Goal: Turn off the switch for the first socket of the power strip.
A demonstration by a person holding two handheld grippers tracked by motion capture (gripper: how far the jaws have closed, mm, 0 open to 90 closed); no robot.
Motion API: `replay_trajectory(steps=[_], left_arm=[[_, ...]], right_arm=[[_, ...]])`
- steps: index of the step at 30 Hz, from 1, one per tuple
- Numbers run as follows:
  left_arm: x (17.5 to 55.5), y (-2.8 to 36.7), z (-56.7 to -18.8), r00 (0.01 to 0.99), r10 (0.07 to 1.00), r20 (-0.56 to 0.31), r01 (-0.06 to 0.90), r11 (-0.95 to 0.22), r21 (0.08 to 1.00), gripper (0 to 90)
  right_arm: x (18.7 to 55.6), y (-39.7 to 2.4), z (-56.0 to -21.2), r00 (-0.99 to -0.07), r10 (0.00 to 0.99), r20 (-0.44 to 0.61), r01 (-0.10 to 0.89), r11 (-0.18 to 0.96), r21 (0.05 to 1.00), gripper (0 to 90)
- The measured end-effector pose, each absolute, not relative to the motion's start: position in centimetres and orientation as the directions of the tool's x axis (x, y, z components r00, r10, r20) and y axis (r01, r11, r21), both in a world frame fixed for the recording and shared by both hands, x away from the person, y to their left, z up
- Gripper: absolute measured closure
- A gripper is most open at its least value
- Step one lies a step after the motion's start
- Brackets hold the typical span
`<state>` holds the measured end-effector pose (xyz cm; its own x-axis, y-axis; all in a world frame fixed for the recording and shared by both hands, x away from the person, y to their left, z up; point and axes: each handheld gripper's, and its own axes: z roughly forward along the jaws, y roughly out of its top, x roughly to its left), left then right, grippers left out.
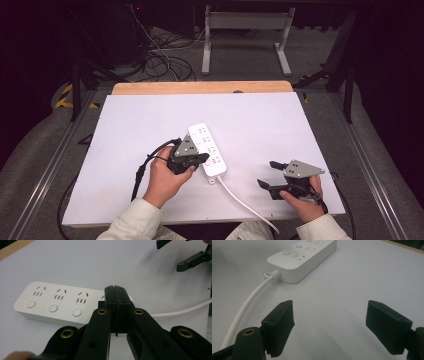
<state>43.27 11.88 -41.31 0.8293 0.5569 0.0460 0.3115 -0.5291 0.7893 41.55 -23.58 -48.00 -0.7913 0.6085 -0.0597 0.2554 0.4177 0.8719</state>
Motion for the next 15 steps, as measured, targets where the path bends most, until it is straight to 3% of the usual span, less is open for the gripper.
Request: replay_trajectory(steps=[6, 8, 9, 10, 15], left_arm=[[43.2, 11.8, -41.1, 0.834, 0.551, 0.040, 0.312, -0.530, 0.788, 90.0], [43.0, 11.8, -40.9, 0.833, 0.552, 0.036, 0.302, -0.509, 0.806, 67.2], [42.9, 11.9, -40.6, 0.835, 0.549, 0.038, 0.296, -0.506, 0.810, 60.2], [42.7, 11.9, -40.4, 0.836, 0.547, 0.042, 0.287, -0.502, 0.816, 60.2], [42.1, 12.7, -39.4, 0.827, 0.560, 0.037, 0.271, -0.455, 0.848, 38.8]], right_arm=[[41.5, -23.6, -48.0, -0.792, 0.607, -0.060, 0.254, 0.418, 0.872, 22.7], [41.6, -23.6, -48.0, -0.793, 0.606, -0.060, 0.254, 0.419, 0.872, 22.7], [41.6, -23.7, -48.0, -0.793, 0.606, -0.060, 0.253, 0.418, 0.872, 22.7], [41.6, -23.7, -48.0, -0.793, 0.606, -0.060, 0.253, 0.418, 0.872, 22.7], [41.5, -23.6, -48.0, -0.795, 0.604, -0.060, 0.251, 0.417, 0.873, 22.7]])
